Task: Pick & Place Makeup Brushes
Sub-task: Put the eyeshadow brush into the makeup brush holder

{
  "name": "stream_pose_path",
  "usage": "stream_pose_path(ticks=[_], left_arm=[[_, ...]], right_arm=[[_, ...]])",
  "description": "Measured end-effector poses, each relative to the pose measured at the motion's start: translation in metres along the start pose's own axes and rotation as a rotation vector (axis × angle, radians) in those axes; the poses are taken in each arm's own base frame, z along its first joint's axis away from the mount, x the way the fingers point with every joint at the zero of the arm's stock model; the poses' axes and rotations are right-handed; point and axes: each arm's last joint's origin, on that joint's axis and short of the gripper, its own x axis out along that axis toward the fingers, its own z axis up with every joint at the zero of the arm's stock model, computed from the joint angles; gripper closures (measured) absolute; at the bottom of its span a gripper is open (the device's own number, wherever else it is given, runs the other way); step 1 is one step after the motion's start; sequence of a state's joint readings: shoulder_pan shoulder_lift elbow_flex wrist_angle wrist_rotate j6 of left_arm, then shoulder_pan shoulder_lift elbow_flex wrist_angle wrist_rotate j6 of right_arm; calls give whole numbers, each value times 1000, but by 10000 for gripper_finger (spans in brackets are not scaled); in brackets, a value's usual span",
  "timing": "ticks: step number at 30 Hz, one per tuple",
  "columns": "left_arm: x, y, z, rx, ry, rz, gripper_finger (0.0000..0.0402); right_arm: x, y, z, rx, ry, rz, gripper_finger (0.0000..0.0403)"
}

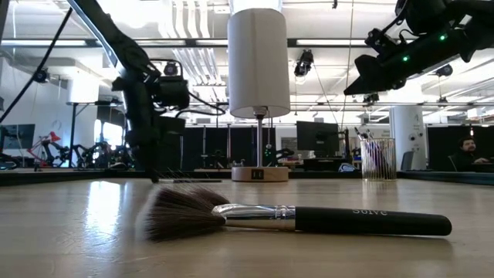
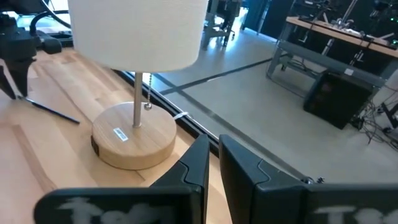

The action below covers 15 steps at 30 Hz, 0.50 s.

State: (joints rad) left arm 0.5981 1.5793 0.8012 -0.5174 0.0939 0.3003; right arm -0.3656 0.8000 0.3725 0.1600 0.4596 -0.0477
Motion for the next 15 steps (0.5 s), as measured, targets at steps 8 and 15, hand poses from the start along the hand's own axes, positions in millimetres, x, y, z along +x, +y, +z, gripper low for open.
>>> stream_pose_path(ticks=[8,15], left_arm=[[-2,-6,-4,-61,40,-15,335],[-1,-5,0,-162,-4,-6,335]], right_arm=[[-1,1,0,-5,-2,6,369],[-1,2,0,-6,-2,10,369]])
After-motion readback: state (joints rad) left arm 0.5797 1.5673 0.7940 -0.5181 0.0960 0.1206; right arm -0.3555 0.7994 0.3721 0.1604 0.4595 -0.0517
